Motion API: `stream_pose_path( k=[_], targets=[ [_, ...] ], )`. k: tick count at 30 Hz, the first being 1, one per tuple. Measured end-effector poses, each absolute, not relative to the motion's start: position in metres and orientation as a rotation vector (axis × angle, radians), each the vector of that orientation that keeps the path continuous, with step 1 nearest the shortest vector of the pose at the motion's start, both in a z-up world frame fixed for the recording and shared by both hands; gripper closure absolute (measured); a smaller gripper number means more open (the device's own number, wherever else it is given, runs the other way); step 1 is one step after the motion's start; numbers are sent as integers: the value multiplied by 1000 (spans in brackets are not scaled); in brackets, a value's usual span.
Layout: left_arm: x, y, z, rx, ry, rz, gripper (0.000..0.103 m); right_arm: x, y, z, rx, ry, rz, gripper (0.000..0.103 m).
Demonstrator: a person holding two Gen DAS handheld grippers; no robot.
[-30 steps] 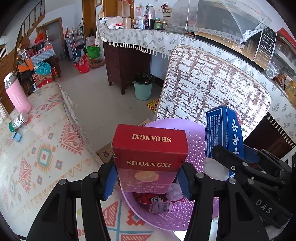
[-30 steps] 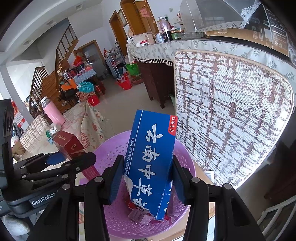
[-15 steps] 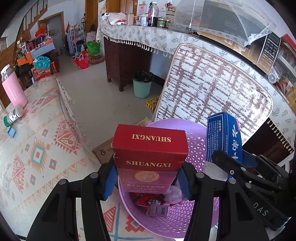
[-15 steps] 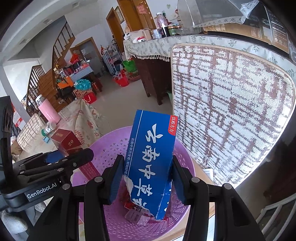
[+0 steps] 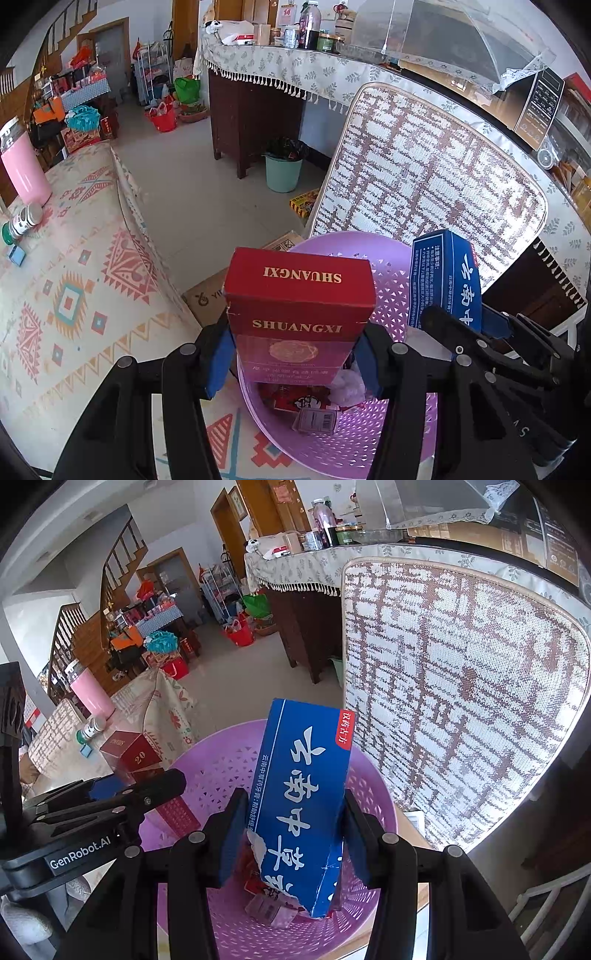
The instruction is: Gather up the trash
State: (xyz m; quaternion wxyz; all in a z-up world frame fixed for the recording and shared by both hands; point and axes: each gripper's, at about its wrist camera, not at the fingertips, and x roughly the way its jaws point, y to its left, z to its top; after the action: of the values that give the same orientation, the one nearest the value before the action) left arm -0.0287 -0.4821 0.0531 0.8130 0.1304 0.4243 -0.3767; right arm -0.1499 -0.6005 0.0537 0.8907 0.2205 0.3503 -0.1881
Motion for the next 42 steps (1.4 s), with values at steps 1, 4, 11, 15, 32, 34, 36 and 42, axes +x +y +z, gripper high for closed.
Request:
stream_pose_path(
  k=[1, 4, 11, 15, 32, 34, 36, 42],
  targets=[
    [-29, -482, 53, 278, 906, -805, 47, -150, -600, 54, 457, 728, -392, 49],
    [-29, -482, 54, 272, 901, -806, 47, -149, -600, 54, 459, 728, -394, 49],
    [-35, -476, 65, 267, 866, -806, 39, -149, -604, 56, 488, 725, -394, 48],
    [-43, -471, 75, 277, 817, -805, 33, -153, -605, 59, 506, 713, -400, 47],
    [-75, -425, 101, 267, 733, -776, 29, -179, -585, 77, 509, 671, -410, 47],
    [-79, -418, 105, 263, 720, -768, 28, -181, -579, 78, 504, 670, -407, 47],
    [-83, -411, 107, 258, 704, -759, 26, -183, -575, 79, 499, 669, -404, 47],
    [-96, -393, 116, 246, 662, -739, 23, -192, -558, 83, 478, 664, -399, 47]
  ],
)
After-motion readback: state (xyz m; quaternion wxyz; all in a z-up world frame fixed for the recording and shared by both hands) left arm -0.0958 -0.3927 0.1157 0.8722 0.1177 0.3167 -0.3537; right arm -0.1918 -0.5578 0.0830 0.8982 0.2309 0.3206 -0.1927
